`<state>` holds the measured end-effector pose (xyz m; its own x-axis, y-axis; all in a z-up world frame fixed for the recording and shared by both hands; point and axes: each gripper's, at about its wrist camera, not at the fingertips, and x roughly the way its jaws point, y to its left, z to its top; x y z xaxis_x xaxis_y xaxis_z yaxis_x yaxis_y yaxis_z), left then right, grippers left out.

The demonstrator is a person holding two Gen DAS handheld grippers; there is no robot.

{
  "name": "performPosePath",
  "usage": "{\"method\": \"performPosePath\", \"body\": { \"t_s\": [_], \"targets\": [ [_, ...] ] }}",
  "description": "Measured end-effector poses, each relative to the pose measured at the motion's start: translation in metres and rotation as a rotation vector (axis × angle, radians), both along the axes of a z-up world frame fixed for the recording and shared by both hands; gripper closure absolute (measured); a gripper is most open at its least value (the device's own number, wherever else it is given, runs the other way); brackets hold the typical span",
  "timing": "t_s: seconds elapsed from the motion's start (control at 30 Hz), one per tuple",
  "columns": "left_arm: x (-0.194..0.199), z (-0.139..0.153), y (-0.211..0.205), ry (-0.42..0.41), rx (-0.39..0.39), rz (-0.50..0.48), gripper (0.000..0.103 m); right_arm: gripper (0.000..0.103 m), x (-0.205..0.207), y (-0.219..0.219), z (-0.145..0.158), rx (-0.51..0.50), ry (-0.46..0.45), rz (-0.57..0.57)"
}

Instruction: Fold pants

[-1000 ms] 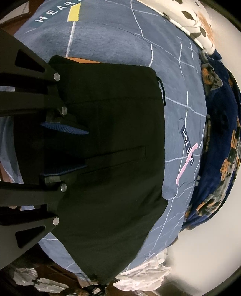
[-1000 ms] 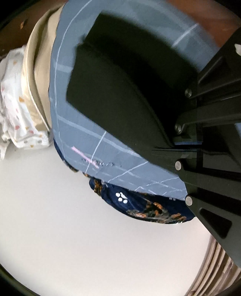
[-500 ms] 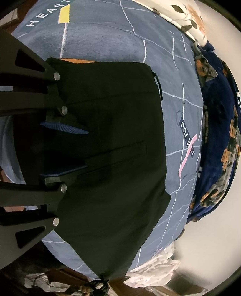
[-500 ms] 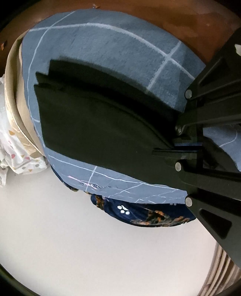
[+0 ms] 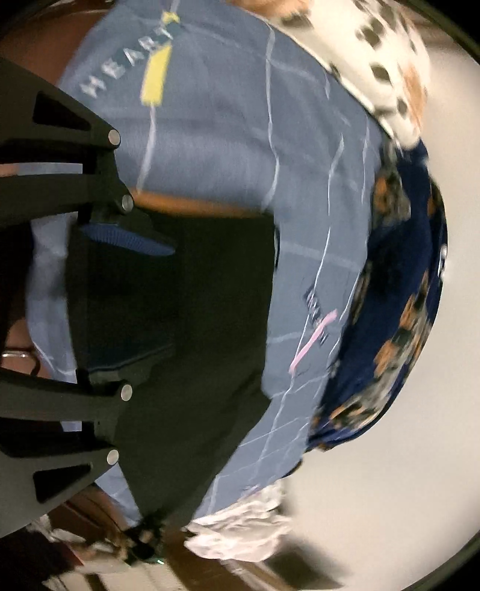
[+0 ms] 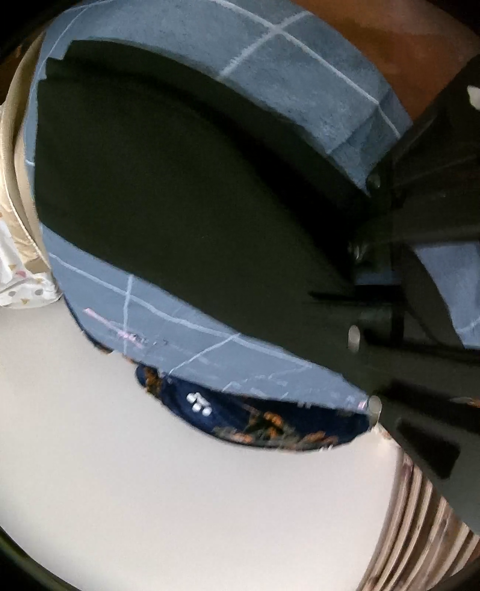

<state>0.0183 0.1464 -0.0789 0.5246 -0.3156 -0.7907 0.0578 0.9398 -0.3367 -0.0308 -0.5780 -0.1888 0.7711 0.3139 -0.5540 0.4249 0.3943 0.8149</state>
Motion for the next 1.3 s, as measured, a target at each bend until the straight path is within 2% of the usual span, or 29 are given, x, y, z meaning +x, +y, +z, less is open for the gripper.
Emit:
{"method": "performPosePath", "body": {
  "t_s": [0.13, 0.23, 0.3, 0.37, 0.47, 0.57, 0.63, 0.73, 0.8, 0.9, 1.0, 1.1, 1.2, 1.27, 1.3],
  "targets": [
    [-0.015, -0.008, 0.029, 0.092, 0.025, -0.021, 0.054, 0.100, -0.006, 0.000, -0.012, 0.024, 0.011, -0.040],
    [-0.024, -0.022, 0.032, 0.168, -0.024, -0.066, 0.054, 0.100, -0.005, 0.005, -0.006, -0.021, 0.021, -0.033],
    [-0.028, -0.036, 0.027, 0.213, -0.032, -0.080, 0.054, 0.100, -0.005, 0.005, -0.006, -0.018, 0.023, -0.033],
    [-0.028, -0.042, 0.026, 0.223, -0.045, -0.077, 0.054, 0.100, -0.006, 0.003, -0.009, 0.003, 0.018, -0.037],
    [-0.024, -0.045, 0.025, 0.206, -0.106, -0.062, 0.054, 0.100, -0.008, 0.003, -0.010, 0.024, 0.014, -0.041],
    [-0.012, -0.056, 0.024, 0.250, -0.157, -0.054, 0.054, 0.100, -0.009, 0.004, -0.009, 0.018, 0.019, -0.036],
    [-0.003, -0.064, 0.020, 0.280, -0.153, -0.056, 0.054, 0.100, -0.008, 0.004, -0.009, 0.021, 0.019, -0.039],
    [0.000, -0.062, 0.011, 0.271, -0.081, -0.087, 0.064, 0.100, -0.008, 0.004, -0.008, 0.016, 0.020, -0.040],
    [0.002, -0.058, 0.009, 0.274, -0.089, -0.076, 0.073, 0.100, -0.008, 0.004, -0.009, 0.017, 0.019, -0.042],
    [0.005, -0.036, 0.010, 0.227, -0.099, -0.043, 0.077, 0.100, -0.008, 0.004, -0.009, 0.013, 0.021, -0.040],
    [0.012, -0.005, 0.003, 0.149, -0.066, -0.041, 0.079, 0.100, -0.008, 0.004, -0.009, 0.010, 0.023, -0.039],
    [0.027, 0.009, 0.000, 0.116, -0.020, -0.028, 0.079, 0.100, -0.008, 0.004, -0.009, 0.012, 0.023, -0.039],
    [0.037, 0.012, 0.009, 0.089, 0.037, 0.011, 0.079, 0.099, -0.010, 0.007, -0.009, 0.026, 0.018, -0.033],
    [0.036, 0.003, 0.014, 0.092, 0.102, 0.026, 0.085, 0.099, -0.012, 0.010, -0.011, 0.038, 0.013, -0.026],
    [0.035, -0.013, 0.024, 0.149, 0.060, 0.033, 0.085, 0.100, -0.013, 0.012, -0.011, 0.040, 0.013, -0.024]
  ]
}}
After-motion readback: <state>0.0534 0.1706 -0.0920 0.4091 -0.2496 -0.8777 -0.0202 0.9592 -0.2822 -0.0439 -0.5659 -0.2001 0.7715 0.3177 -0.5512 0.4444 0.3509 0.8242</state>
